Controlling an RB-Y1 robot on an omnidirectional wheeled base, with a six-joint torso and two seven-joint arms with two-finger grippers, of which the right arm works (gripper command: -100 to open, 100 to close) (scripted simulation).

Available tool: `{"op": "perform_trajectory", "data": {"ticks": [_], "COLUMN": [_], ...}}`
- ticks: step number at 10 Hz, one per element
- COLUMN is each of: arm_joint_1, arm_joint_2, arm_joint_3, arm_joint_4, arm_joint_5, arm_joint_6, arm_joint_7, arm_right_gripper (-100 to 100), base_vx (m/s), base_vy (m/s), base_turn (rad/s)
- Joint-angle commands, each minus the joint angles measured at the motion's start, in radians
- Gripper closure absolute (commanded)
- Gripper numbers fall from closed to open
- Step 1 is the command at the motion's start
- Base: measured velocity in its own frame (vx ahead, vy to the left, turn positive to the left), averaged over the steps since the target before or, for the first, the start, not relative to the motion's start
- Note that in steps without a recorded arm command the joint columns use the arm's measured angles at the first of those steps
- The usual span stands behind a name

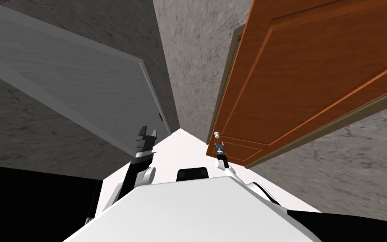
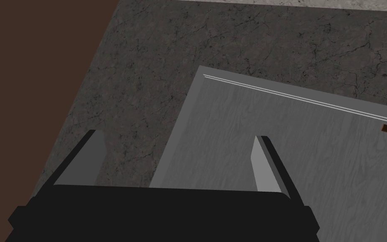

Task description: Pull the door open

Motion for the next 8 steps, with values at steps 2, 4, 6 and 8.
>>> {"op": "perform_trajectory", "data": {"ticks": [2,4,6,8], "arm_joint_1": [0.019,0.033,0.028,0.028], "arm_joint_2": [-0.032,-0.063,-0.063,-0.063], "arm_joint_3": [-0.009,-0.016,-0.014,-0.014], "arm_joint_4": [-0.002,0.006,0.016,0.016], "arm_joint_5": [-0.01,-0.017,-0.016,-0.016], "arm_joint_6": [-0.005,-0.014,-0.02,-0.02], "arm_joint_7": [-0.032,-0.063,-0.068,-0.068], "arm_right_gripper": [-100,-100,-100,100], "base_vx": [0.218,0.2,0.045,-0.004], "base_vy": [-0.001,-0.05,-0.01,-0.002], "base_turn": [0.108,0.112,-0.006,0.004]}}
